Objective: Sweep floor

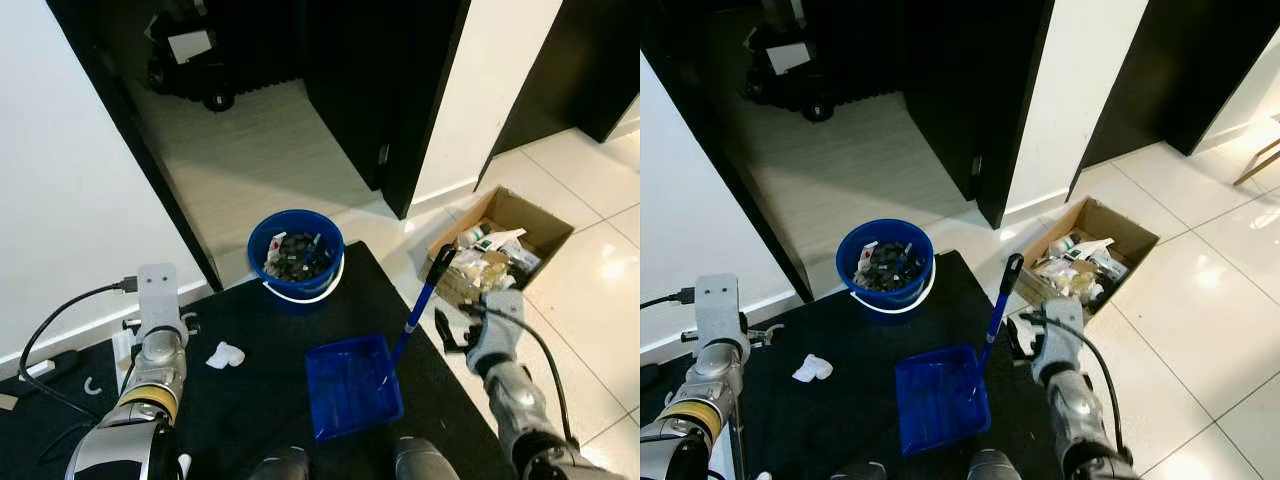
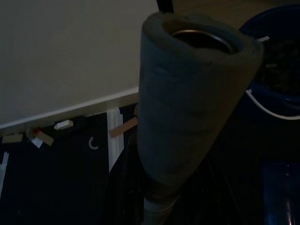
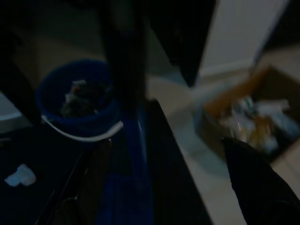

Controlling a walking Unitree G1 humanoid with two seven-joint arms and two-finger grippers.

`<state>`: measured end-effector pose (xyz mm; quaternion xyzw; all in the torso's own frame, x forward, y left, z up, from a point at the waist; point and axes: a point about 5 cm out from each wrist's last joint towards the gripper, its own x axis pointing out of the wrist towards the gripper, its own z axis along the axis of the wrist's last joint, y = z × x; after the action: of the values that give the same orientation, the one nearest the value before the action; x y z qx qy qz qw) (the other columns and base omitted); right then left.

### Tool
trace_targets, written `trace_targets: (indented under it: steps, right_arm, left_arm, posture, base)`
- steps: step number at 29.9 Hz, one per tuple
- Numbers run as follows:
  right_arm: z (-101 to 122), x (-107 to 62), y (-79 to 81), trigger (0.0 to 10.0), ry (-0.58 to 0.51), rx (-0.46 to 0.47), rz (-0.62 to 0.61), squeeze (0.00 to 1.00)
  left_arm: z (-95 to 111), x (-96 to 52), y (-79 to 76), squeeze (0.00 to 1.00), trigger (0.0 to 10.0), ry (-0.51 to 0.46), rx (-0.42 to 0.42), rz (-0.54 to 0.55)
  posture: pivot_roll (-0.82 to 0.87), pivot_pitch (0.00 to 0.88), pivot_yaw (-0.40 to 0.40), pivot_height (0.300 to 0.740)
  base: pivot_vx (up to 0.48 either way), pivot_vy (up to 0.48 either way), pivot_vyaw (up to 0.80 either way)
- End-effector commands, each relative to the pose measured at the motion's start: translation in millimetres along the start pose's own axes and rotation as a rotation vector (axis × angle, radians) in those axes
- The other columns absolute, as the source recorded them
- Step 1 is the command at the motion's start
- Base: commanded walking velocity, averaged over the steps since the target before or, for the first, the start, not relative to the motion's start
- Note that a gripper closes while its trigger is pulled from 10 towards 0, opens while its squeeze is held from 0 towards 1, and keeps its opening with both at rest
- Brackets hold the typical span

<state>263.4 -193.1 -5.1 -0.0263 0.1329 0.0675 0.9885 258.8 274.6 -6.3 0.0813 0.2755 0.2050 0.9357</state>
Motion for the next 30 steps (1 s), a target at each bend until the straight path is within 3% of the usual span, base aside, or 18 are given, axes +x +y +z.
trace_targets:
  steps: [1, 6, 18, 30]
  right_arm:
    - [2, 2.1, 2.3, 10.0, 0.001, -0.023, 0.032, 0.0]
    - [13, 11.7, 4.2, 10.0, -0.007, -0.075, 0.041, 0.0]
    - [29, 25.0, 11.3, 10.0, -0.033, -0.084, 0.045, 0.0]
    - [29, 27.4, 7.6, 10.0, -0.007, -0.031, 0.039, 0.0]
  left_arm:
    - [13, 0.3, -6.5, 0.0, 10.0, -0.077, -0.012, -0.017]
    - [11, -0.1, -2.5, 0.0, 10.0, -0.072, -0.019, -0.005]
    - [9, -0.4, 1.9, 0.0, 10.0, -0.073, -0.021, 0.007]
    - [10, 0.3, 6.7, 0.0, 10.0, -0.078, -0.015, 0.013]
  posture:
    - [0.06, 0.001, -0.031, 0.74]
    - [0.07, 0.0, -0.04, 0.74]
    - [0.09, 0.0, -0.048, 0.74]
    - [0.11, 0.0, -0.047, 0.74]
  base:
    - [0.0, 0.0, 0.0]
    - [0.0, 0.0, 0.0]
    - [0.0, 0.0, 0.0]
    - [0.0, 0.0, 0.0]
